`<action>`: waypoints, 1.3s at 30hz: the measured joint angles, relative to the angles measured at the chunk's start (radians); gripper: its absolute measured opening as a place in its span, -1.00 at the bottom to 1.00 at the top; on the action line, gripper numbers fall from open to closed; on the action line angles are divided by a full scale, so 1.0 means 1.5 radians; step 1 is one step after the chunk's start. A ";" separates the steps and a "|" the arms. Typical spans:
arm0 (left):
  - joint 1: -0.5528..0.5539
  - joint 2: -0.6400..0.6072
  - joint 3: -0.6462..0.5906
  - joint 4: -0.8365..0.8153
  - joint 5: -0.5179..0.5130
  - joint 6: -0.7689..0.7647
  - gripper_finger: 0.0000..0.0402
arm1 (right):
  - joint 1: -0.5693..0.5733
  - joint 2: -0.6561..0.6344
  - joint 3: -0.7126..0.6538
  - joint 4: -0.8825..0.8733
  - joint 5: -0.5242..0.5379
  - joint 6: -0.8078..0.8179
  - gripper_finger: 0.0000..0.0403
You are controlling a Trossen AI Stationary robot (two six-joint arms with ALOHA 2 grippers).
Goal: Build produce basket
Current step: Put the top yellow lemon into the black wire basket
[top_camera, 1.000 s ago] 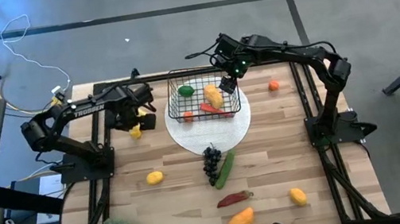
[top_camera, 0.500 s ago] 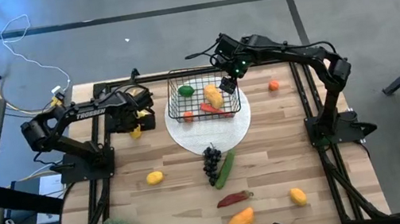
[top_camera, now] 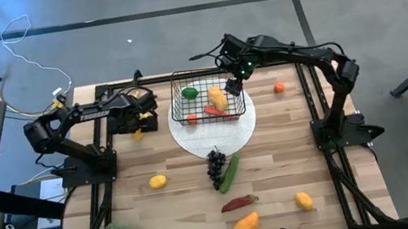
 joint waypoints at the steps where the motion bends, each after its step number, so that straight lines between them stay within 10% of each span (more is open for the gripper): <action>1: 0.000 0.008 0.000 0.000 0.000 0.005 0.01 | 0.000 -0.002 0.000 0.000 0.000 0.000 0.26; 39: -0.013 -0.105 0.247 0.135 0.000 0.284 -0.35 | 0.000 -0.010 0.048 -0.024 0.003 0.141 0.26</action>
